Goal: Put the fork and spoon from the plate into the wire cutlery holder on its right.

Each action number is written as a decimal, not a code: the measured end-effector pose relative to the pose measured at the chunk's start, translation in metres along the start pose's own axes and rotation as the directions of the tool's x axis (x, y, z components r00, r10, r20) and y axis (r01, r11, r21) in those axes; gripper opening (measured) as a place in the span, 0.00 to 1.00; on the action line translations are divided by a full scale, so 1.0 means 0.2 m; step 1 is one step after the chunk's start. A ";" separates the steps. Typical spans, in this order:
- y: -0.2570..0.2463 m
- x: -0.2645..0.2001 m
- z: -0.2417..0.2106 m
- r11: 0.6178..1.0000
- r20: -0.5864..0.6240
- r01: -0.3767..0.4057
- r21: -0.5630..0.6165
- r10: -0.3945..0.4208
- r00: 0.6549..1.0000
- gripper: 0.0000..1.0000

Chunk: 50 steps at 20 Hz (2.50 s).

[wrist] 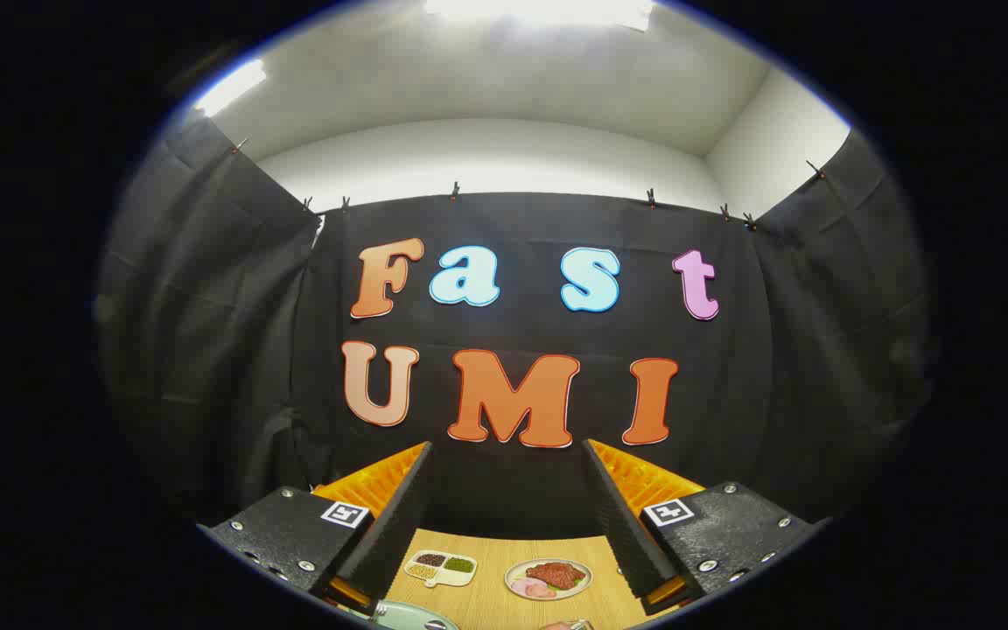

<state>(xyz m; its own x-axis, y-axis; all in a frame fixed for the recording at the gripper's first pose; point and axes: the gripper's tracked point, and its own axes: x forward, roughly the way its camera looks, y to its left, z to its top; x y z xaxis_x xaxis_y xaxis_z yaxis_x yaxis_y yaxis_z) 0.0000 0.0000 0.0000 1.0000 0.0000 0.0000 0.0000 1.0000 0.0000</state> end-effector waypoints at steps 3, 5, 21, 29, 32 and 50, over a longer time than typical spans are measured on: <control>0.02 0.01 -0.01 1.000 -0.008 -0.017 0.008 0.017 1.000 0.98; 0.04 0.02 -0.03 1.000 -0.022 -0.027 0.011 0.027 0.999 0.98; 0.34 -0.03 -0.53 0.984 -0.300 -0.149 0.102 0.173 0.938 0.98; 0.60 -0.18 -1.27 0.946 -0.703 -0.176 0.273 0.322 0.635 0.97; 0.63 -0.25 -1.51 0.953 -0.795 -0.168 0.252 0.303 0.525 0.97; 0.73 -0.72 -2.47 0.989 -0.987 0.003 0.150 0.150 -0.062 0.67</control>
<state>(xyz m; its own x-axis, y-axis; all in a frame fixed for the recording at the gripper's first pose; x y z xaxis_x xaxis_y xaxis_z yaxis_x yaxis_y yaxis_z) -0.1442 0.1466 -0.4949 -0.0618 0.1495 -0.9868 0.0028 0.9887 0.1497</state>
